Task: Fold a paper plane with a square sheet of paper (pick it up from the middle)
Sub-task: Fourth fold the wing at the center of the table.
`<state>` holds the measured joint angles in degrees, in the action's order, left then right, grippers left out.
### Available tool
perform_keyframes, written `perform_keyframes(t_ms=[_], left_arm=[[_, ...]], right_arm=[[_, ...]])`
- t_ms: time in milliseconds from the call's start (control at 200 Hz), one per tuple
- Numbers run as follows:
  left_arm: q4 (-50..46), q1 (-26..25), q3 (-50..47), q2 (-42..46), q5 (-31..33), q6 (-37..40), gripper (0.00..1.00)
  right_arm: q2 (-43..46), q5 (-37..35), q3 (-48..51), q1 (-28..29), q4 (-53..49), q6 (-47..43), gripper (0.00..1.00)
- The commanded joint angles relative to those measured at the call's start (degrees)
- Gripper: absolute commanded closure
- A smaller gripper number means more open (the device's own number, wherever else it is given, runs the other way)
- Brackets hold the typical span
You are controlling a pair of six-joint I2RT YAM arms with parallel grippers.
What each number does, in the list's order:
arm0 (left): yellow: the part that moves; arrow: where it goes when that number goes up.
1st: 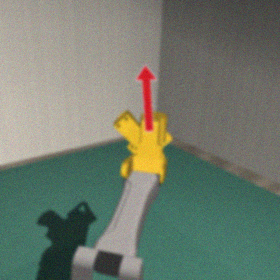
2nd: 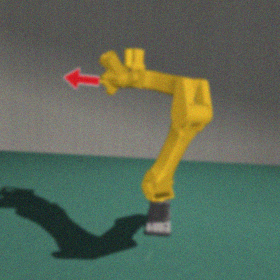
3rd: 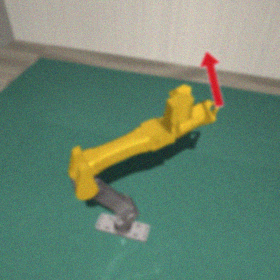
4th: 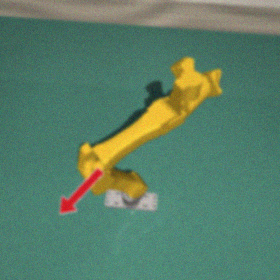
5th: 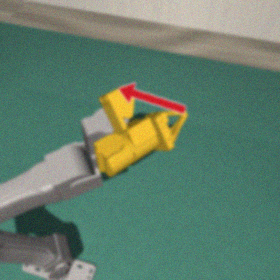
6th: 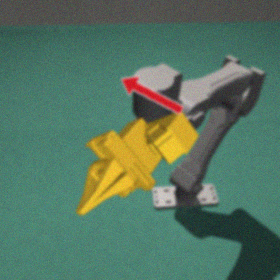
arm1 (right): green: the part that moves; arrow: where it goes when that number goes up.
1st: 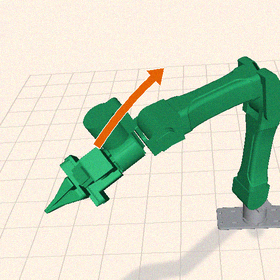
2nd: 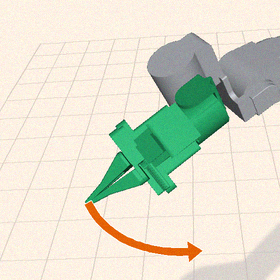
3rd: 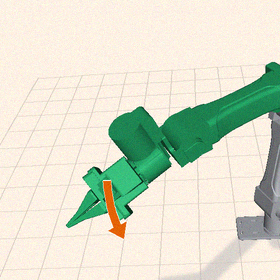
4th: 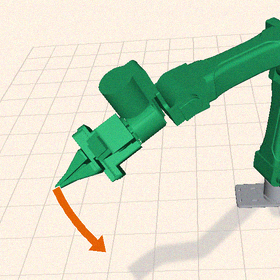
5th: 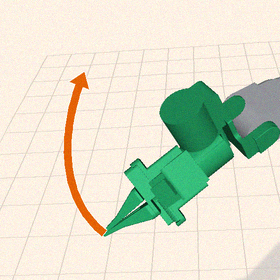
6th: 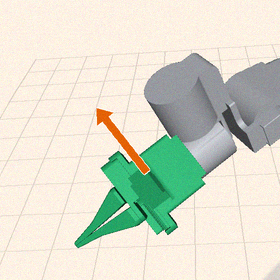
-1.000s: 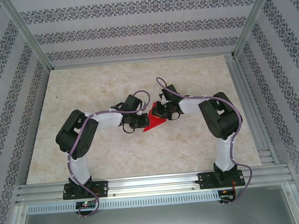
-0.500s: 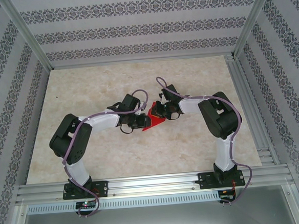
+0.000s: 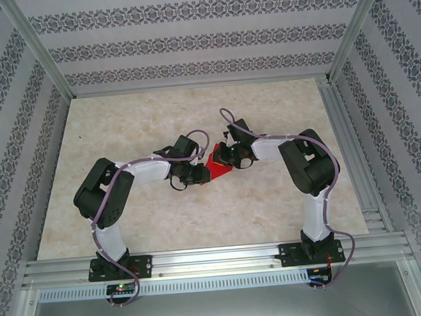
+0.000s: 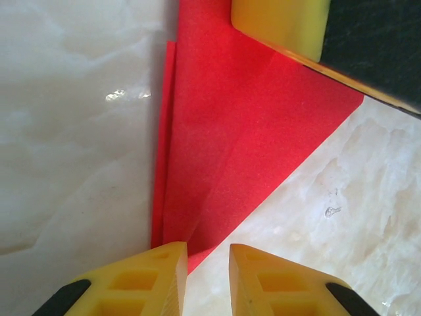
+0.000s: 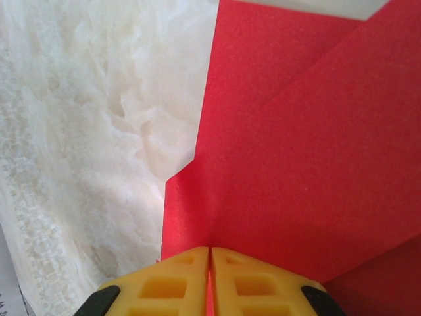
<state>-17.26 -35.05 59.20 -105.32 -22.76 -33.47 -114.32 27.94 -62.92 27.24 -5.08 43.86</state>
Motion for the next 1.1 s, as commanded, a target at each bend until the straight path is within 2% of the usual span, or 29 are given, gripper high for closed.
perform_keyframes(t_ms=[0,460,644,854,974,1099], left_arm=[[-4.29,-0.44,-0.27,-0.78,2.79,-0.22,0.75],[-7.08,-0.45,-3.27,1.62,5.0,-0.8,0.75],[-6.87,-0.46,-5.47,3.06,2.02,-0.54,0.74],[-6.75,-0.57,-3.69,6.14,1.93,0.38,0.74],[-4.47,-0.61,-1.46,9.43,2.27,-0.26,0.78],[-2.93,-0.56,0.42,8.36,1.87,-0.85,0.82]], right_arm=[[-4.86,-5.33,1.22,-0.08,-4.31,-0.64,0.88],[-5.17,-5.86,1.02,-0.09,-5.23,-0.99,0.88],[-5.37,-6.03,0.86,-0.09,-5.64,-1.14,0.88],[-5.46,-5.87,0.83,-0.09,-5.63,-1.14,0.88],[-5.56,-5.99,0.91,-0.13,-5.61,-1.06,0.88],[-5.73,-5.97,0.91,-0.09,-5.57,-1.05,0.88]])
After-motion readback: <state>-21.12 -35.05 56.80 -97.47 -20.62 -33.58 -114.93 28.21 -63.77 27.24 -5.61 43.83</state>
